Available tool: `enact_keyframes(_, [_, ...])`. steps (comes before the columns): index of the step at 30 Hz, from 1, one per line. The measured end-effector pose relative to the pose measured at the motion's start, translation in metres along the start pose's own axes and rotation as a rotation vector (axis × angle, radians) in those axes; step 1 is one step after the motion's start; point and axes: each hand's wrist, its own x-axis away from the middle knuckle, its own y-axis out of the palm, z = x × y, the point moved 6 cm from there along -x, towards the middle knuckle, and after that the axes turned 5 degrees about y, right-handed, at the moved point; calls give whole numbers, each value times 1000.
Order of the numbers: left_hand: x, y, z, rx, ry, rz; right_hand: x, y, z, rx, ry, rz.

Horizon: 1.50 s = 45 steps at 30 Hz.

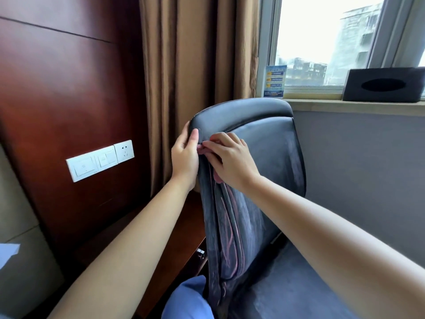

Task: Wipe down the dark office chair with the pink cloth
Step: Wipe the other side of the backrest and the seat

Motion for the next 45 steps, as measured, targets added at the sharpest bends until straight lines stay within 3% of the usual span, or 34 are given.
enact_keyframes(6, [2,-4,11,-50,-10,-105,-10,1,8,-279,341,-75])
enact_keyframes(13, [-7,-7,8,-106,-48,-47,-27,7,27,-411,728,-124])
enact_keyframes(20, [-19,-6,0,-155,-51,7,-48,16,60,-386,837,-161])
enact_keyframes(28, [-24,-3,-1,-281,-40,-1,-46,11,99,-224,922,-32])
enact_keyframes(30, [-23,-5,1,-273,-47,6,-39,12,87,-290,862,-12])
enact_keyframes(34, [-20,-5,3,-282,-49,-3,-9,12,28,-362,507,41])
enact_keyframes(36, [-17,-3,6,-303,-39,-6,-7,15,26,-354,459,41])
enact_keyframes(45, [-23,-1,4,-425,5,30,-44,31,121,-362,859,35])
